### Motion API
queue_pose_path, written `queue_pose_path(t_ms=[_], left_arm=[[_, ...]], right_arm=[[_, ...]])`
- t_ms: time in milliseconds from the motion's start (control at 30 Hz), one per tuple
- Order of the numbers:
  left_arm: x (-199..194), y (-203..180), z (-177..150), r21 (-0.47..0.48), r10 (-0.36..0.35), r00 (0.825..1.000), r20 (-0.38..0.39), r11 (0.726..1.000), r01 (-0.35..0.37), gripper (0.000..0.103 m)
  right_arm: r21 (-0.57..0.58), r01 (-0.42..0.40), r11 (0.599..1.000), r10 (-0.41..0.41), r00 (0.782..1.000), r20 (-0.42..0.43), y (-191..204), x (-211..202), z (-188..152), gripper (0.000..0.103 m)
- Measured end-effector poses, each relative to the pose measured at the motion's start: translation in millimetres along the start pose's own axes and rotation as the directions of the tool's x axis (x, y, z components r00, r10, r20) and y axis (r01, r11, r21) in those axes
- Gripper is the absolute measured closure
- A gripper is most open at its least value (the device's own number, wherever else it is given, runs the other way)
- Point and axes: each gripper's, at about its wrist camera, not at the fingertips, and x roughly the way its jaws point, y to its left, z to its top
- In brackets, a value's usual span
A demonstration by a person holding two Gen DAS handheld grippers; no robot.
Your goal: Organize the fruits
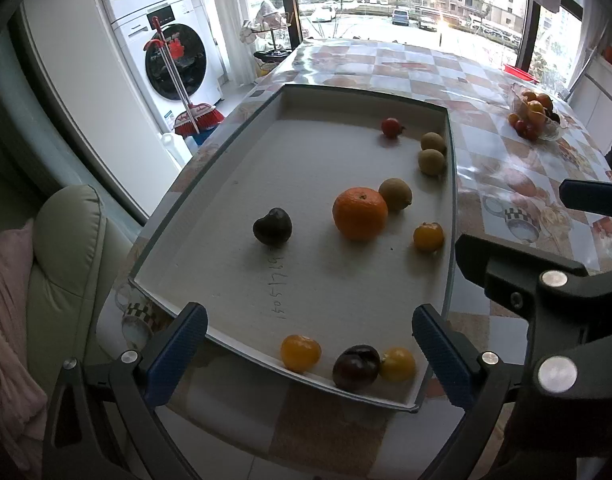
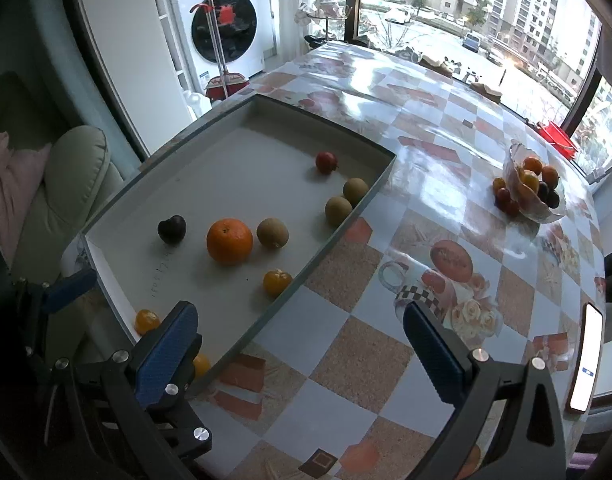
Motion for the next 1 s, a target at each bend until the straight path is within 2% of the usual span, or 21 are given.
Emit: queue_pose_path(t_ms=[1000], left_arm=[[0.7,-1.9,1.4,0.003,0.004,1.0,0.0,1.0,-0.004,0.0]], right_arm=[[-0.01,0.002,1.0,-0.002,1.0,0.005,2.3,-1.1,0.9,0.0]])
